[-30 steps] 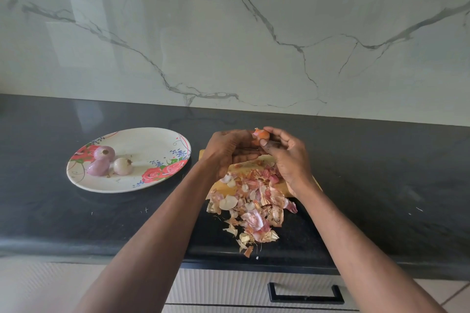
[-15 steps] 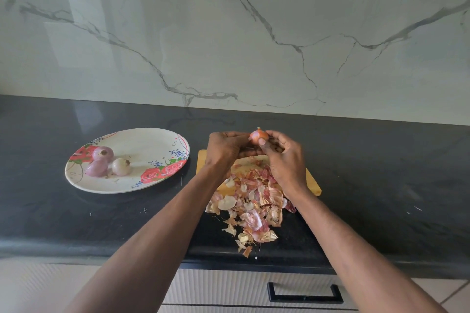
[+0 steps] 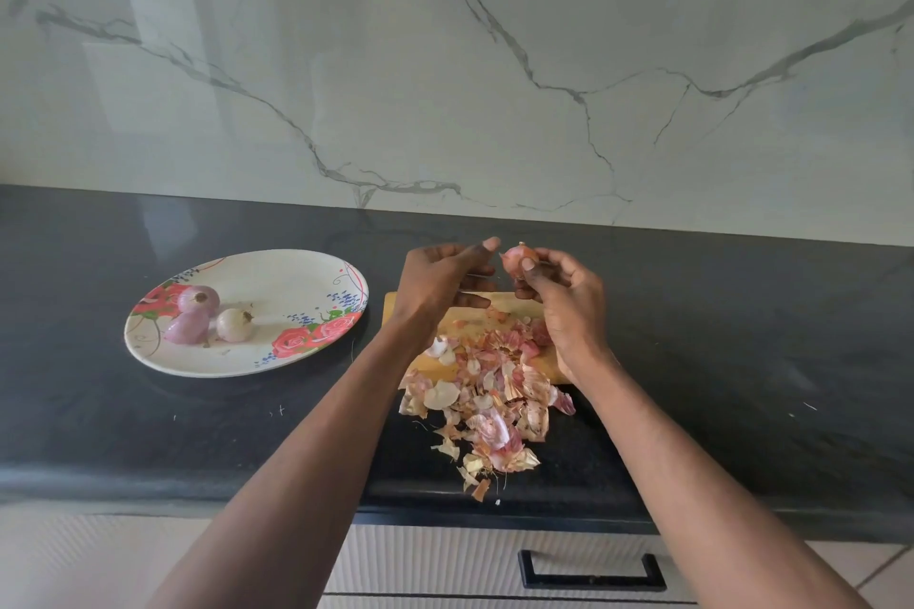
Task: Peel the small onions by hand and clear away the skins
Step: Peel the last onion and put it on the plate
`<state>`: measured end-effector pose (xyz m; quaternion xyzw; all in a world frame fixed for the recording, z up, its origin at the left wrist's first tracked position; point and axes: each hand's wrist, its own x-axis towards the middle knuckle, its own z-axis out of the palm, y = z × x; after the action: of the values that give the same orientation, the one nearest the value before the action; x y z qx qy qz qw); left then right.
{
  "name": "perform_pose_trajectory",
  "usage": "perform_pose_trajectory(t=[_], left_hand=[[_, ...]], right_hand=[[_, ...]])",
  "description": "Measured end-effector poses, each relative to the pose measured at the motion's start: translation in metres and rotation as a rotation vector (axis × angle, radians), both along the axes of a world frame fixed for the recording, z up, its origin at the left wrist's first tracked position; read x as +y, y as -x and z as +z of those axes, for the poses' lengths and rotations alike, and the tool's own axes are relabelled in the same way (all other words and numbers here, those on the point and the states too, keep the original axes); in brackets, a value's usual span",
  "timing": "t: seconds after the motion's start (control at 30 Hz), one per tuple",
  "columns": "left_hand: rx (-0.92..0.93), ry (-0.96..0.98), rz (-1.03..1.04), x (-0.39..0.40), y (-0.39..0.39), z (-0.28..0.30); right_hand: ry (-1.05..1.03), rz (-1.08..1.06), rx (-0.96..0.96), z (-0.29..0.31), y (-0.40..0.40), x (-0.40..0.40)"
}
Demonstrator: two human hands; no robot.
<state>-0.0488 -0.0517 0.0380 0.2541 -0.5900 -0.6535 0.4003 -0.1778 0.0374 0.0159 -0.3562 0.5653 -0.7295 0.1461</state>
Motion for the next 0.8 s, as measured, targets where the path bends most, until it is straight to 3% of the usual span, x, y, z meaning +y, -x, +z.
perform_pose_trajectory(t=[0.3,0.4,0.73,0.8], left_hand=[[-0.261,0.456,0.122,0.008,0.013,-0.016],[-0.312,0.529,0.158,0.009,0.015,-0.017],[-0.380,0.406,0.243,-0.007,0.008,-0.017],[-0.258,0.291,0.167,-0.007,0.006,-0.014]], right_hand=[[-0.095,-0.052,0.188,-0.008,-0.003,-0.005],[-0.111,-0.056,0.216,-0.009,-0.004,-0.006],[-0.027,0.044,0.109,-0.003,-0.004,-0.003],[-0.035,0.070,0.107,-0.003,-0.004,-0.002]])
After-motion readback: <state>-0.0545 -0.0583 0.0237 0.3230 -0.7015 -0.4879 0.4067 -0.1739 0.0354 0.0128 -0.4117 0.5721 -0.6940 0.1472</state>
